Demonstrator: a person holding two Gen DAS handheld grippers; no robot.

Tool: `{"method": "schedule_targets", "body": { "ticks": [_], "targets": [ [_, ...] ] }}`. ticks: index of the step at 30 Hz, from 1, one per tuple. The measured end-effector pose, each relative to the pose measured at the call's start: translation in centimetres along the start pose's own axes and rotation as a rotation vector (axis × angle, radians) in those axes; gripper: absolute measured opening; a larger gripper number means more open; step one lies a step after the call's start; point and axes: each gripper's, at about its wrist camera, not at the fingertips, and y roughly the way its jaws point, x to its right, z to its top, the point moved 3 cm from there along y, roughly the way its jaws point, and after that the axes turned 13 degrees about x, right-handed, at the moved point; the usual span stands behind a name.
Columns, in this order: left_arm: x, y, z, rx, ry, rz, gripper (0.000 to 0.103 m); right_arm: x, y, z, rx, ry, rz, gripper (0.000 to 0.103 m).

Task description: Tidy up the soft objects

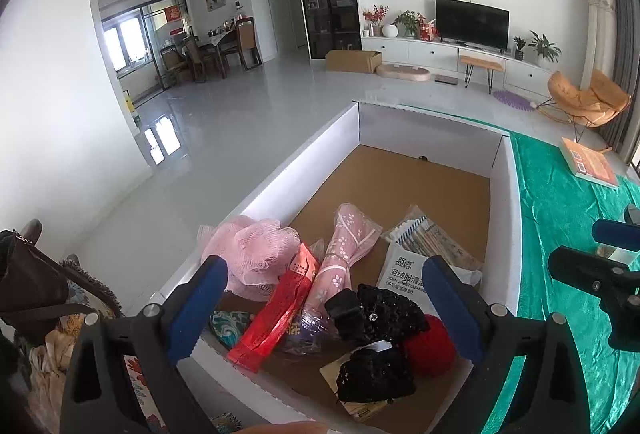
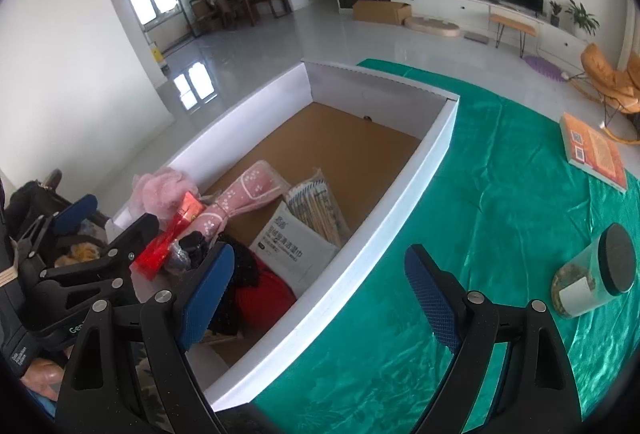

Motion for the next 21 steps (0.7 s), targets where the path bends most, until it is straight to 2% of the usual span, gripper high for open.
{"method": "schedule_targets", "body": {
  "ticks": [11,21],
  "targets": [
    [-1.6,0.6,-0.6,-0.025,-0.044,0.038,0.097,-2.6,0.1,-0.5,-0.031,-0.126,-0.036,0.089],
    [-1.8,0.6,-0.9,-0.019,-0.050,0.046,0.098,-3.3,0.3,-1.1,-0.043,-0.160,-0.045,0.089]
  ]
}}
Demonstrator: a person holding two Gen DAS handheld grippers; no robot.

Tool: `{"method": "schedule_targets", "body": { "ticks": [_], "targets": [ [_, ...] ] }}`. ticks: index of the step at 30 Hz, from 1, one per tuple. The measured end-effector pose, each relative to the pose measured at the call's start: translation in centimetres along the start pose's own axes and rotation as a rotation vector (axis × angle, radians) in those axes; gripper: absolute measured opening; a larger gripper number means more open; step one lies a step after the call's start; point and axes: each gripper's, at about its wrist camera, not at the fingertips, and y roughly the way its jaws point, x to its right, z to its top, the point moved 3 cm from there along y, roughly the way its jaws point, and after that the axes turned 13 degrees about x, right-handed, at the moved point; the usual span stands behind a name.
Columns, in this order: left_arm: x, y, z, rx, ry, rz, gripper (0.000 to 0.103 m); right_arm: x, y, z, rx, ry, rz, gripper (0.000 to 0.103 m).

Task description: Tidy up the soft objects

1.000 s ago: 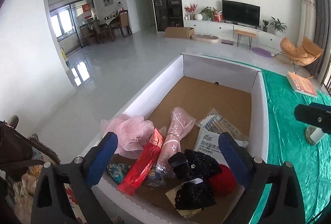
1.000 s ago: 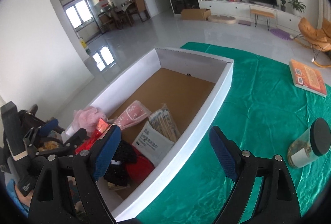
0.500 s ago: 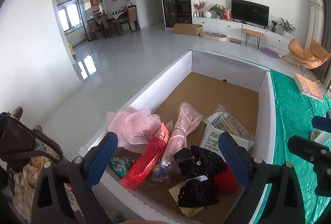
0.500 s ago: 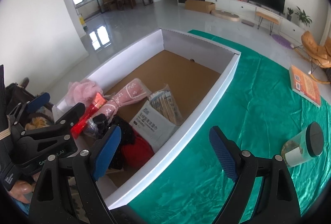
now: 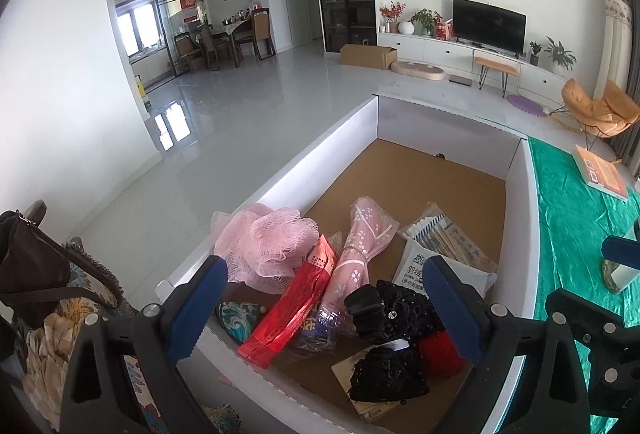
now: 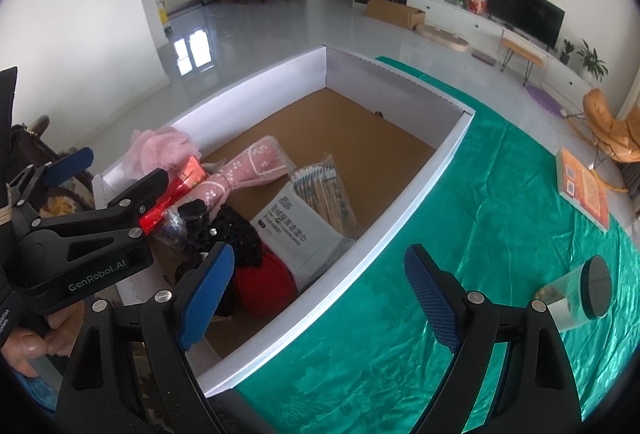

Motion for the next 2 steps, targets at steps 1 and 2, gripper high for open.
{"method": "schedule_targets", "body": {
  "ticks": [1,2],
  "targets": [
    [-0.13,-0.08,-0.13,0.005,-0.011,0.004,0.098,-0.04,0.02,0.02,-0.002,0.001,0.000,0.089],
    [-0.19,-0.16,-0.23,0.011,-0.019,-0.002,0.098,-0.09,0.03,-0.01,-0.003,0.002,0.001,0.089]
  ]
}}
